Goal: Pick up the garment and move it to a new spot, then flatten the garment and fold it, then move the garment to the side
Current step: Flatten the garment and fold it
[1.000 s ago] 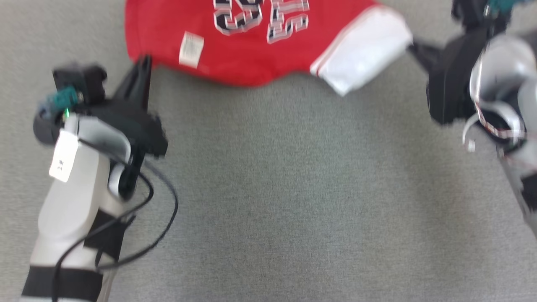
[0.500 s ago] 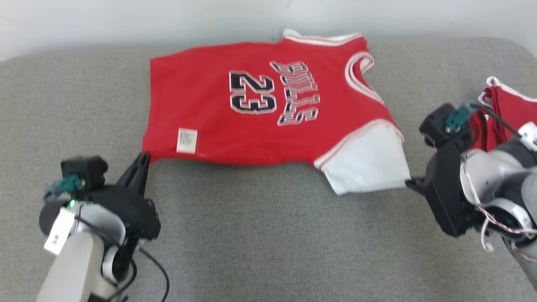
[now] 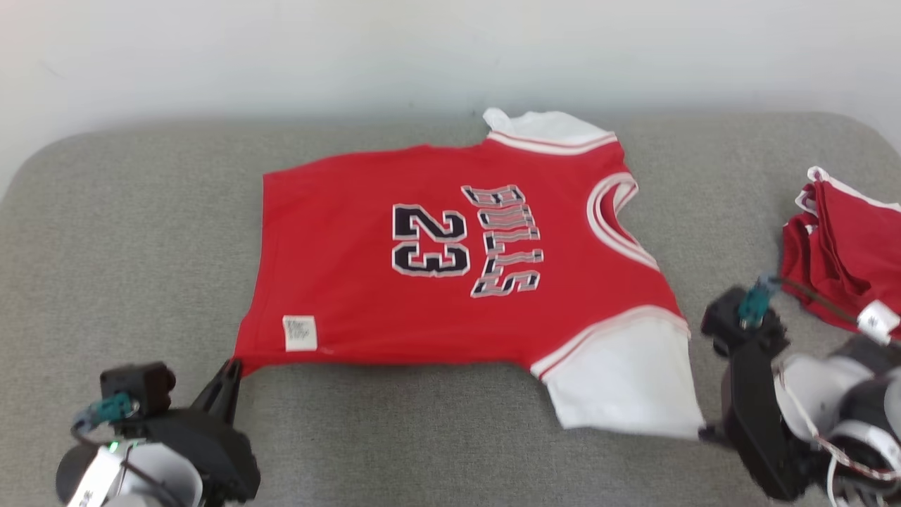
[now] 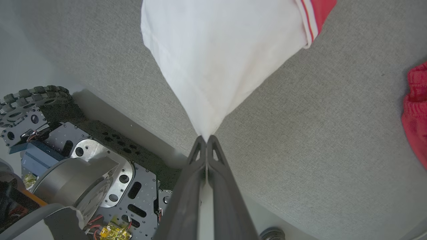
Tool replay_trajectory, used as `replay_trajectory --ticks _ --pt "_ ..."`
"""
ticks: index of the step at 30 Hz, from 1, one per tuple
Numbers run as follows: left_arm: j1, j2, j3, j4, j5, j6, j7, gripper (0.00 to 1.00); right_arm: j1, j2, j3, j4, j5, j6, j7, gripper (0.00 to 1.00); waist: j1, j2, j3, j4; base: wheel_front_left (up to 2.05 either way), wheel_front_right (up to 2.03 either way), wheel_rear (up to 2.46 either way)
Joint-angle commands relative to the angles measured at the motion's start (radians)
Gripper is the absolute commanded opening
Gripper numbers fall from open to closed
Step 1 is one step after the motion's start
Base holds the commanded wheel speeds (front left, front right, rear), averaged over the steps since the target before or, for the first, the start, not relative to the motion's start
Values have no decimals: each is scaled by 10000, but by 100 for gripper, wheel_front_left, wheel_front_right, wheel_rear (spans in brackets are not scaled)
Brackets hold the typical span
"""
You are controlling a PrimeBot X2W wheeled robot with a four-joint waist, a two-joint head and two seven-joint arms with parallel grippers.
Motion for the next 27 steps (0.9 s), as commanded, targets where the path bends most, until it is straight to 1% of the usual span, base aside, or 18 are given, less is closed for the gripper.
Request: replay_trajectory --ticks 1,5,10,15,27 --pt "257 133 77 -106 43 99 -19 0 311 -95 -21 -65 182 -3 132 0 1 2 -153 94 0 0 0" --pt "885 334 1 -475 319 395 21 0 1040 -235 -314 -432 415 -3 393 0 1 2 -300 131 0 0 0" --pt "1499 791 -251 -866 857 587 270 0 1868 -217 -738 -855 461 -1 709 0 1 2 -342 118 0 0 0" --pt "1883 1203 -398 -1224 1229 758 563 0 2453 65 -862 -1449 805 -1 954 0 1 2 -247 69 0 0 0" --pt "2189 1582 -438 -1764 1313 859 1048 0 3297 465 -1342 -2433 1629 13 1714 0 1 2 22 96 0 0 0"
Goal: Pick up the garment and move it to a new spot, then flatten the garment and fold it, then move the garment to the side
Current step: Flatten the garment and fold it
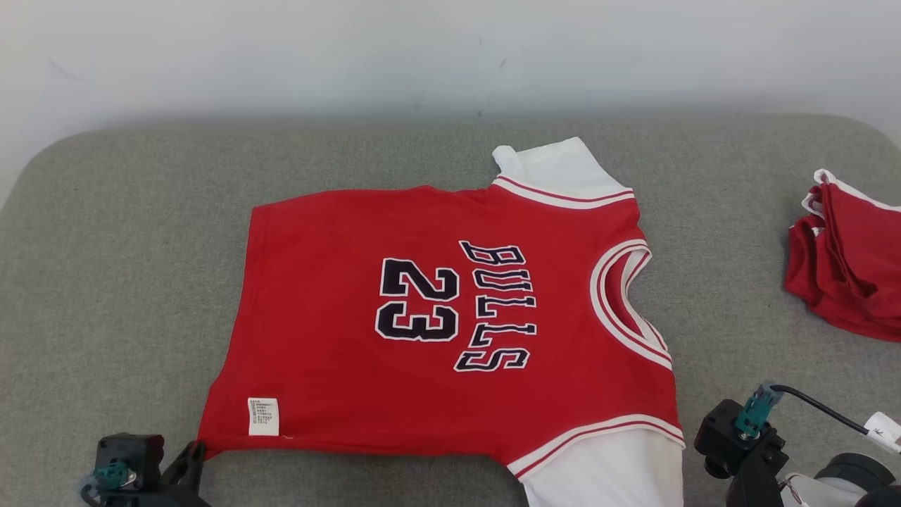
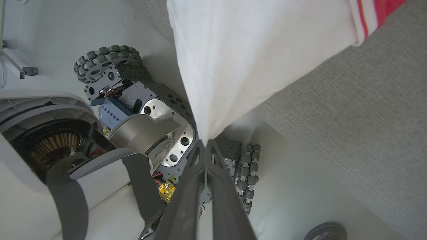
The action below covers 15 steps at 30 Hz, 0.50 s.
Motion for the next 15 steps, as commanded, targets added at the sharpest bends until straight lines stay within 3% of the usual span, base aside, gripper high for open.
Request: replay_trajectory --ticks 1,15 --pt "97 89 41 -75 59 17 2 0 82 37 -84 -100 59 32 171 0 1 0 42 15 0 0 0" --pt "-97 110 -117 -165 -94 -18 122 0 -320 180 -43 -258 -157 32 4 0 1 0 160 100 0 0 0"
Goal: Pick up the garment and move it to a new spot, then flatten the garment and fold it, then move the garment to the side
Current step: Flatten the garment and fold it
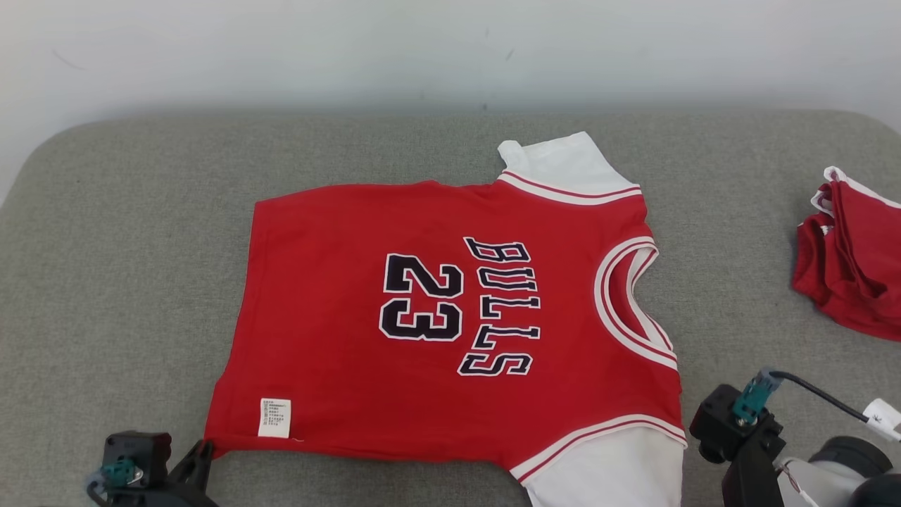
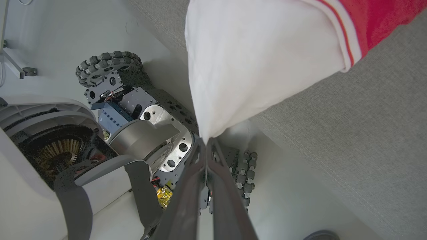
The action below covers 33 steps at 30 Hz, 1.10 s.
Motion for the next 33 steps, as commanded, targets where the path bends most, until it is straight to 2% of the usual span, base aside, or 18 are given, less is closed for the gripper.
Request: replay_trajectory --ticks 1,7,12,21,27,33 --pt "-159 88 -3 -71 18 -25 46 0 -204 11 26 -16 -107 32 -67 0 -1 0 37 10 0 0 0" --pt "-580 -40 34 -166 -126 57 144 0 -941 -58 262 27 -149 30 -976 0 -1 0 226 42 0 0 0" --pt "-1279 -103 -111 -146 -12 -58 173 0 -1710 -366 552 320 -188 29 -1689 0 -1 0 463 112 0 0 0" --pt "-2639 -148 -400 507 272 -281 86 0 -3198 -759 1220 1237 -335 27 -3018 0 -1 0 916 147 0 0 0" --pt "-3679 -202 -549 1103 409 -437 -108 0 -4436 -1115 1610 2082 -1022 27 -4261 0 -1 0 1343 227 0 0 0" --pt "-4434 -397 -615 1640 491 -366 -399 0 -5453 -1161 1885 2998 -1503 27 -5429 0 -1 0 1690 336 0 0 0"
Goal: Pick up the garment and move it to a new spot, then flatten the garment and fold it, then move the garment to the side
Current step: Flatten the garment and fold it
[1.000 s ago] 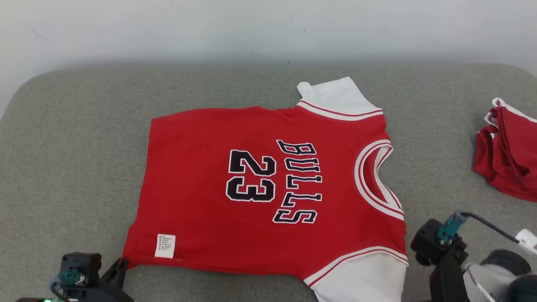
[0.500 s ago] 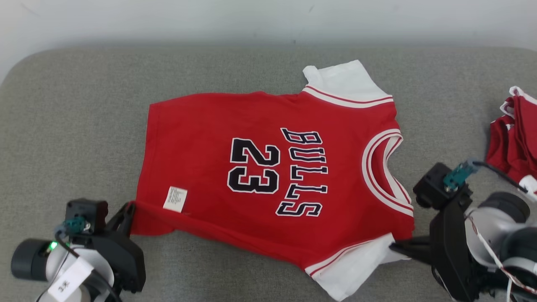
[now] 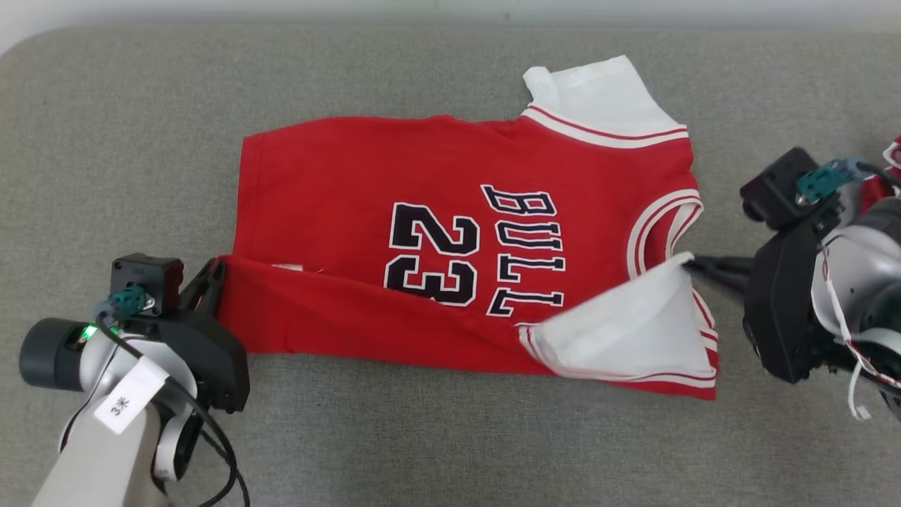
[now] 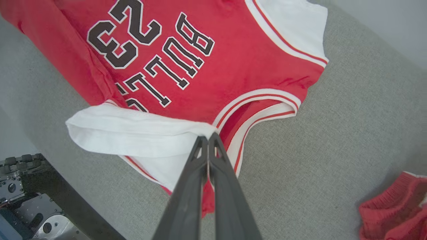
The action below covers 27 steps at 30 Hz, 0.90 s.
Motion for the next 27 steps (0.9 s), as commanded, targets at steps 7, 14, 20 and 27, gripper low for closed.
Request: replay_trajectory --ticks 7,14,20,27 --pt "-542 -277 -87 715 -58 46 -608 0 -739 86 283 1232 -602 11 -1087 0 -2 -1 329 192 0 0 0" --pt "-804 -346 -176 1035 -96 18 -825 0 -1389 379 490 2275 -1309 11 -2099 0 -2 -1 435 269 0 0 0" --pt "-976 -344 -287 1323 -91 -17 -916 0 -1897 456 922 3012 -1674 11 -2802 0 -2 -1 440 382 0 0 0" --pt "-1019 -408 -390 1566 -173 -41 -961 0 -2385 631 1454 4014 -1745 9 -3340 0 -2 -1 362 516 0 0 0"
